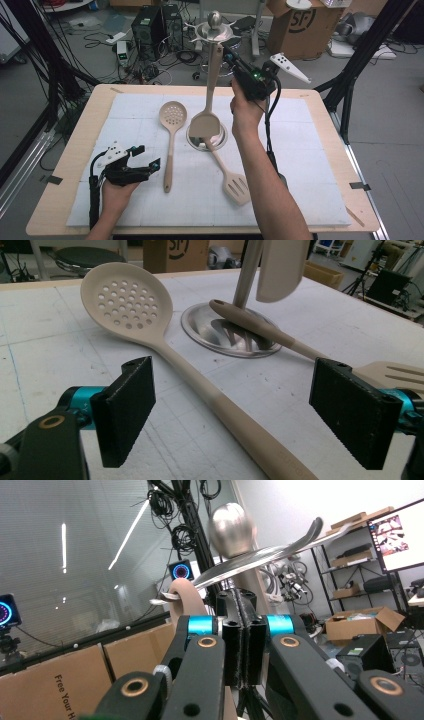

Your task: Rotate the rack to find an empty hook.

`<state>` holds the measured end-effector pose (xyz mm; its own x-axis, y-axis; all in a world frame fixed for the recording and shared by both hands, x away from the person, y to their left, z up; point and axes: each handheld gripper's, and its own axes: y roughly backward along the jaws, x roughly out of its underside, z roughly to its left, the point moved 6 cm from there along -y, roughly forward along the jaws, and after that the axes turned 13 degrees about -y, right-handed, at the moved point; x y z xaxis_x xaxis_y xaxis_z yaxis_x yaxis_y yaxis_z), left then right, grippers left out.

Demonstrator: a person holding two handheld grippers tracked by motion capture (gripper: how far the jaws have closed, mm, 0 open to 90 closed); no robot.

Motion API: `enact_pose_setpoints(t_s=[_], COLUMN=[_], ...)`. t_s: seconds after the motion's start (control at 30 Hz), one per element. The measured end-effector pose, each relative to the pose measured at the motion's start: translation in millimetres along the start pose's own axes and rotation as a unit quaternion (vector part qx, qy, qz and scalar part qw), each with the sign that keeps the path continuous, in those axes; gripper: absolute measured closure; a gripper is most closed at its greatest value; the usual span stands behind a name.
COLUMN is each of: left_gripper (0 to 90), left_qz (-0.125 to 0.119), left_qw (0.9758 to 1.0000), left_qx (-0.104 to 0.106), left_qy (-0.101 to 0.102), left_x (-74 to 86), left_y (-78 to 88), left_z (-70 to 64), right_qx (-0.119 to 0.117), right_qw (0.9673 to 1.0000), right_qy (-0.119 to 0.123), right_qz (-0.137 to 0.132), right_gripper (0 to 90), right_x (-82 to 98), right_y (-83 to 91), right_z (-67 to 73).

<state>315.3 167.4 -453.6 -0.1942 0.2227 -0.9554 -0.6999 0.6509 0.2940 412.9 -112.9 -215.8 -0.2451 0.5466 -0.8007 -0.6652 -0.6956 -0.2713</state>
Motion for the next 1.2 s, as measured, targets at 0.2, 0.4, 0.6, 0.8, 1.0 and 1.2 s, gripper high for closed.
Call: enact_pose_setpoints(t_s=[0.2, 0.4, 0.6, 0.8, 1.0, 1.2], left_gripper=[19.0, 18.9, 18.9, 18.9, 19.0, 19.0], left_qz=[0.002, 0.001, -0.001, -0.002, -0.004, -0.001], left_qw=[1.0000, 0.9999, 1.0000, 1.0000, 0.9999, 1.0000], left_qx=[0.005, 0.006, 0.004, 0.005, 0.006, 0.004], left_qy=[0.003, 0.009, 0.007, 0.006, 0.008, 0.007], left_x=[1.2, 1.1, 0.2, -0.1, -0.6, 0.2], left_y=[-2.7, -2.8, -1.5, -1.0, -0.4, -1.0], left_z=[-0.7, -0.6, 0.8, 0.1, -0.1, 0.8], right_qx=[-0.001, 0.007, 0.008, 0.019, 0.028, 0.024], right_qw=[0.9999, 0.9997, 0.9998, 0.9996, 0.9984, 0.9978], right_qy=[0.013, 0.021, 0.019, 0.001, -0.020, -0.019], right_qz=[0.000, -0.007, -0.007, -0.022, -0.045, -0.058], right_gripper=[89.8, 89.8, 89.8, 89.8, 89.8, 89.8], right_x=[9.9, 15.2, 15.7, 4.5, -7.1, -22.8], right_y=[-9.2, -14.2, -13.6, -0.9, 8.5, 14.1], right_z=[13.8, 18.3, 17.5, 0.6, -12.3, -14.5])
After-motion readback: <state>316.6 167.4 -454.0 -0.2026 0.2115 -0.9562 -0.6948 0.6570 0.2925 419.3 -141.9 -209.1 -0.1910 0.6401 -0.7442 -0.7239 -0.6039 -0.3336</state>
